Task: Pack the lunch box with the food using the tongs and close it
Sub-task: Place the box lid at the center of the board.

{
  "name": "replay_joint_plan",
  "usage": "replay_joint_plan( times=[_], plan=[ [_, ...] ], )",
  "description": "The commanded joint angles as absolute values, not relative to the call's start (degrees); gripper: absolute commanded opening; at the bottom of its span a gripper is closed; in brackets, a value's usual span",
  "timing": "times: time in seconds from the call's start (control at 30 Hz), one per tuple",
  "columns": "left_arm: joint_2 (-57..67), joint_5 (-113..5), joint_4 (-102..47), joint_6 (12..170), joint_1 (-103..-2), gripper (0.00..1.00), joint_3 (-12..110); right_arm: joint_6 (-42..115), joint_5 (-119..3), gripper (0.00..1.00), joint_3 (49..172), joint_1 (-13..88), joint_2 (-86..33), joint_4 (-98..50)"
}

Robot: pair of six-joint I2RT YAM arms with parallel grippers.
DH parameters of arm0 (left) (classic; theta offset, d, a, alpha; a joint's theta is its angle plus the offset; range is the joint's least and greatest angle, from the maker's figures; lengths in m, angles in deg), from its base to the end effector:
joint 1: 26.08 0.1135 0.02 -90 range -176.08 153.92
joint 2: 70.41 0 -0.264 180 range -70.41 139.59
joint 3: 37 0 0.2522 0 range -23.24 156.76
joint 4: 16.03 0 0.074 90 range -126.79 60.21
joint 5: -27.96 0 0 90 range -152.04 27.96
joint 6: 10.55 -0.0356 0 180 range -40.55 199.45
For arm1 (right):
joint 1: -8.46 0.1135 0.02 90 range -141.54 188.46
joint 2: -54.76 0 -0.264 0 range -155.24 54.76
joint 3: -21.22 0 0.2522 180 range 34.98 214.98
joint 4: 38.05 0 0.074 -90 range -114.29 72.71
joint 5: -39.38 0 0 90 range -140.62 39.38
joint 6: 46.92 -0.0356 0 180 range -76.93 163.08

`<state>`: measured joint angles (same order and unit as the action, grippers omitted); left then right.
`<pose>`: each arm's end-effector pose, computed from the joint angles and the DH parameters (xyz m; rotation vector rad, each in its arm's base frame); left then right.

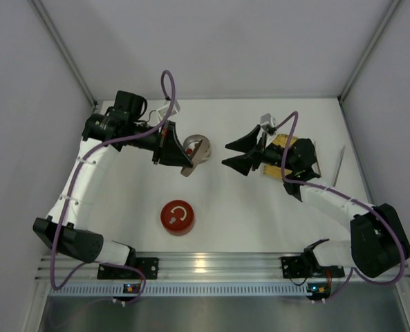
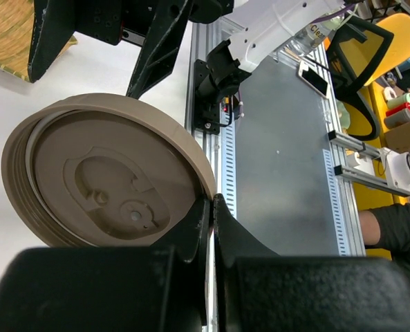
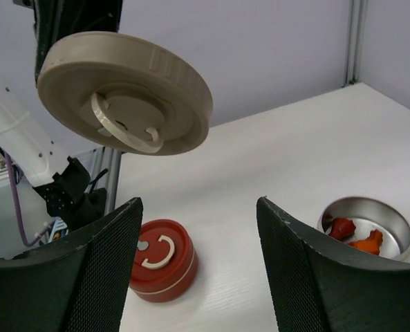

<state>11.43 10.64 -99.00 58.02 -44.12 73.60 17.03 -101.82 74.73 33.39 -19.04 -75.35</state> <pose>0.2301 -0.1107 0.4275 1.1629 1.7841 -1.5038 0.2377 0.1411 0.3077 -0.8119 1.2809 1.2910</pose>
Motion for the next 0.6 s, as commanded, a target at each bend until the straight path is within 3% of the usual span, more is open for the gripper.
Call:
replay_joint_plan(
  times=[0.0, 0.57],
  plan=[
    [10.1, 15.2, -96.8, 58.4, -44.0, 0.00, 73.2, 20.0, -105.0, 0.67, 74.9, 35.3, -17.7, -88.5],
    [10.4, 13.7, -92.4, 62.1, -44.1, 0.00, 71.5, 37.5, -105.0, 0.66, 84.2, 41.1, -19.4, -67.9]
  ],
)
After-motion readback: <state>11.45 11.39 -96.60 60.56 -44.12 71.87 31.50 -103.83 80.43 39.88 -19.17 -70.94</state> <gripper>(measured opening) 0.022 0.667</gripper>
